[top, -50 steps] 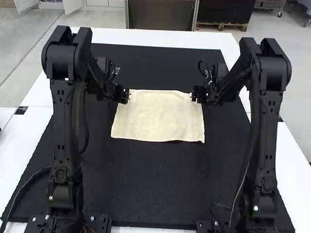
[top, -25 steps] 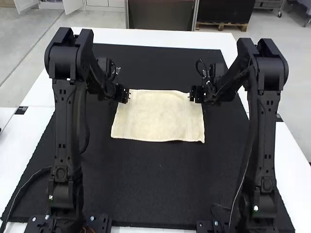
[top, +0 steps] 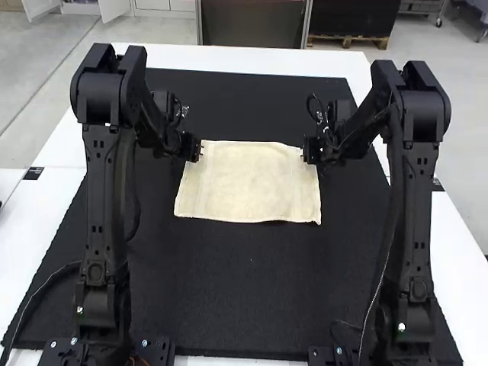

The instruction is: Fold the towel.

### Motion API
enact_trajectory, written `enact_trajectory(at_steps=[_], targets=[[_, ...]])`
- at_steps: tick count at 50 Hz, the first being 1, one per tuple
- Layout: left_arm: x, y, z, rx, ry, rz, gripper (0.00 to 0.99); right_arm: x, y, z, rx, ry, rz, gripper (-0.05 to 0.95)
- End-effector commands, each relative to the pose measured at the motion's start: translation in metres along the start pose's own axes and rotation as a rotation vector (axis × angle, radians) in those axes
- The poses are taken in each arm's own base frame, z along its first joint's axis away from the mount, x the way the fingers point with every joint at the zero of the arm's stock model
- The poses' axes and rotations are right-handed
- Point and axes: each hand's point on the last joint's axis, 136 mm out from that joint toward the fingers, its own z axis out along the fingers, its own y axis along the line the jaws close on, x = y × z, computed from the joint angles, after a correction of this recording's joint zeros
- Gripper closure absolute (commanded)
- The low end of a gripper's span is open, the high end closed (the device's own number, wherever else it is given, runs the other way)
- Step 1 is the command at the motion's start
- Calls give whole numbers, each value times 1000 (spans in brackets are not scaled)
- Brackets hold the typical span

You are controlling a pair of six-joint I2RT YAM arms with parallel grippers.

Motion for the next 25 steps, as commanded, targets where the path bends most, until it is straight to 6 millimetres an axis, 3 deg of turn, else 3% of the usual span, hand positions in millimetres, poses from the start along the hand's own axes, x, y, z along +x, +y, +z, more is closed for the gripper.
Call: enact_trajectory(at_steps=[1, 4, 10, 12, 15, 18, 20, 25], targets=[[-3, 2, 3, 10, -10, 10, 184, 13, 10, 9, -24, 34, -31, 297], [-3, 2, 3, 10, -10, 10, 192, 14, 9, 9, -23, 36, -30, 328], [-1, 0, 5, 19, -8, 6, 539, 17, 15, 12, -57, 43, -22, 644], [2, 1, 6, 22, -5, 1, 636, 19, 18, 13, -79, 54, -18, 667], [5, 2, 7, 25, 1, -3, 692, 23, 24, 14, -112, 71, -5, 670], [6, 1, 7, 34, 1, -3, 700, 26, 27, 15, -131, 84, 2, 792], [6, 1, 7, 33, -3, 0, 797, 25, 30, 14, -154, 83, 23, 903], [4, 1, 6, 31, -15, 4, 969, 28, 30, 13, -167, 96, 39, 920]])
